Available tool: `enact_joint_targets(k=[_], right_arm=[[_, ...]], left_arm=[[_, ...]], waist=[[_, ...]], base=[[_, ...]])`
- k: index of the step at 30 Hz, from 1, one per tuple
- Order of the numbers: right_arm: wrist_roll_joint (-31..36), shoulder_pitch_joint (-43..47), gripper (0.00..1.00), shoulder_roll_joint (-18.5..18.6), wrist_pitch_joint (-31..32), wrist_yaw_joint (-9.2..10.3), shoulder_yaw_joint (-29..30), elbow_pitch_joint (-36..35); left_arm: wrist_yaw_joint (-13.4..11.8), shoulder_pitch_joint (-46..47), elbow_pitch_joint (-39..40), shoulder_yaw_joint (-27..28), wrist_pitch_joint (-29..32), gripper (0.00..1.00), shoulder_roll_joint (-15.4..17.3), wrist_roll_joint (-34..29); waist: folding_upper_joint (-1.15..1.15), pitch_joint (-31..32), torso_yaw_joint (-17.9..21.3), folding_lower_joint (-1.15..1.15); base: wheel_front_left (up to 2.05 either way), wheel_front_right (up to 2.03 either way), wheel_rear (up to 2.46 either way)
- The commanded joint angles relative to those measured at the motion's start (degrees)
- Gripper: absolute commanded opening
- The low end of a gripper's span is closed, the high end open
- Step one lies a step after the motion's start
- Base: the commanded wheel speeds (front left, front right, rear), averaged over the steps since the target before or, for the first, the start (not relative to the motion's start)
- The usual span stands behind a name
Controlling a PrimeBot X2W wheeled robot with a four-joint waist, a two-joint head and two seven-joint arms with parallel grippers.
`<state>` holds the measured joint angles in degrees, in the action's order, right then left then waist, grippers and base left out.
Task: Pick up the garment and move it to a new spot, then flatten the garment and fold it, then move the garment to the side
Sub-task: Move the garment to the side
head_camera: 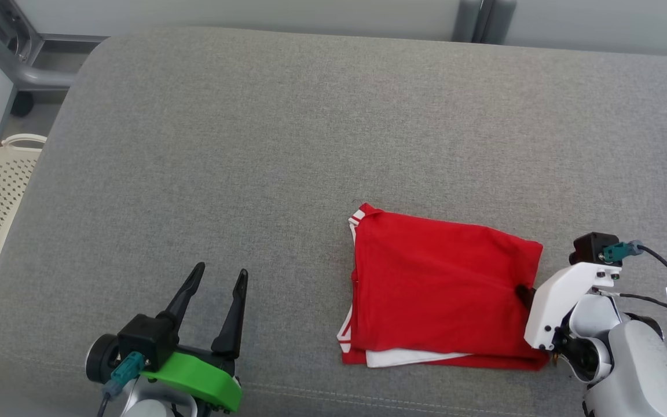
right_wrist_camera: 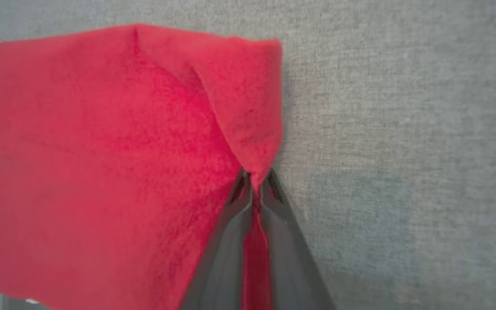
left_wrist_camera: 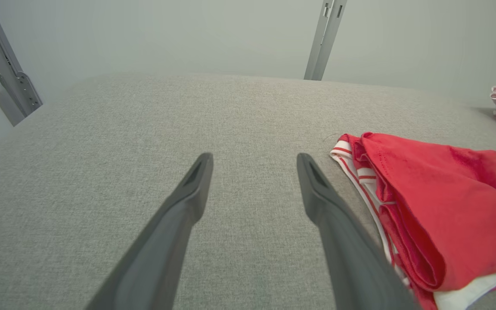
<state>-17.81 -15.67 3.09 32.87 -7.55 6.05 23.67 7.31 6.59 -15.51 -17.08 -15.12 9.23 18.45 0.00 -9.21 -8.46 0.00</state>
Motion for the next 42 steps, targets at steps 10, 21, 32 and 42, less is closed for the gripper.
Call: enact_joint_targets(k=[10, 21, 32, 42], right_arm=[[6.2, -4.0, 0.0, 0.0, 0.4, 0.13, 0.5, 2.0], [11.7, -11.7, 0.0, 0.0, 3.3, 0.12, 0.1, 3.5], [18.7, -28.4, 0.0, 0.1, 5.4, 0.12, 1.7, 9.0], [24.4, -40.4, 0.0, 1.1, 5.6, 0.12, 5.6, 12.6]], left_arm=[[0.2, 0.7, -0.2, 0.6, 0.0, 1.0, -0.7, -0.6], [-0.2, -0.9, 0.7, 2.1, 0.0, 1.0, -2.0, -1.1], [0.1, 1.3, 2.9, 2.2, -0.1, 1.0, -3.3, -2.2], [0.2, 6.1, 4.7, 0.2, 0.0, 1.0, -2.2, -3.4]], waist=[[0.0, 1.7, 1.0, 0.0], [0.0, 4.2, 5.2, 0.0], [0.0, -0.4, 15.0, 0.0], [0.0, -7.4, 21.4, 0.0]], base=[[0.0, 0.0, 0.0], [0.0, 0.0, 0.0], [0.0, 0.0, 0.0], [0.0, 0.0, 0.0]])
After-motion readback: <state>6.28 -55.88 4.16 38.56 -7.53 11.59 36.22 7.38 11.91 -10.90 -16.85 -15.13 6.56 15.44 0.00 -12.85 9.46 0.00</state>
